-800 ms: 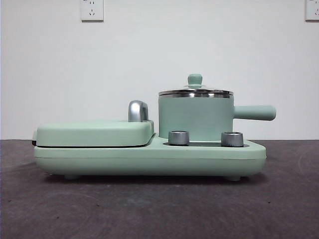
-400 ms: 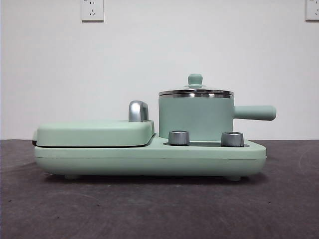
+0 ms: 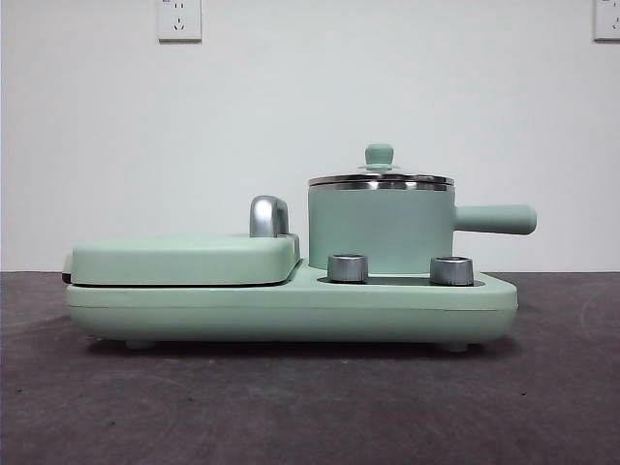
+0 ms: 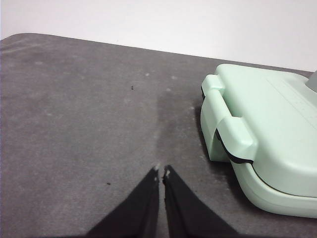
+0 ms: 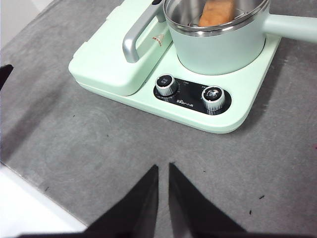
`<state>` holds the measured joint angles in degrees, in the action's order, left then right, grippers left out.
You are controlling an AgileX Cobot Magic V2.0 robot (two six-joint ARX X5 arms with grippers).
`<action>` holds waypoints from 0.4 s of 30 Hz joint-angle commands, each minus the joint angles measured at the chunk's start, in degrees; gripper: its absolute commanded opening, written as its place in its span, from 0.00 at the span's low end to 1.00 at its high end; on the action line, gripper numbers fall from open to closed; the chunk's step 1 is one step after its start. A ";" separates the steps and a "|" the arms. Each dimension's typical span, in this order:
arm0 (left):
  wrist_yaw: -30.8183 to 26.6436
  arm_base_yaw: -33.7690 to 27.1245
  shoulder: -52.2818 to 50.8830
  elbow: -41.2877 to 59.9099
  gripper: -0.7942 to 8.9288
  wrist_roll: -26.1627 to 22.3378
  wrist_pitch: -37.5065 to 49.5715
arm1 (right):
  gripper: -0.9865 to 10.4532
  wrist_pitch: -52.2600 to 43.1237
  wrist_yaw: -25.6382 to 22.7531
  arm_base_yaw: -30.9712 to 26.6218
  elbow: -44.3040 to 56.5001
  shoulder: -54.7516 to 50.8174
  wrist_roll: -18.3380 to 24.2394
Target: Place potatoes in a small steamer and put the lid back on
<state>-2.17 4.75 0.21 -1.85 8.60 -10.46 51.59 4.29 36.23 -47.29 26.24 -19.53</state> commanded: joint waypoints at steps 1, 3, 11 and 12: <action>-0.44 0.02 -0.04 1.11 0.10 -0.17 -0.24 | 0.11 -0.74 -0.22 0.42 -0.48 0.17 0.46; -0.42 0.02 -0.04 1.11 0.10 -0.17 -0.24 | 0.11 -0.83 -0.57 0.26 -0.37 -0.28 0.46; -0.42 0.02 -0.04 1.11 0.10 -0.17 -0.24 | 0.11 -17.86 -1.31 -11.56 11.91 -6.75 0.50; -0.44 0.02 -0.04 1.11 0.10 -0.17 -0.24 | 0.11 -22.21 -1.31 -13.92 15.52 -8.55 0.50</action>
<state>-2.20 4.75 0.21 -1.85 8.60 -10.46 33.78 3.22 24.01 -34.83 18.90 -19.51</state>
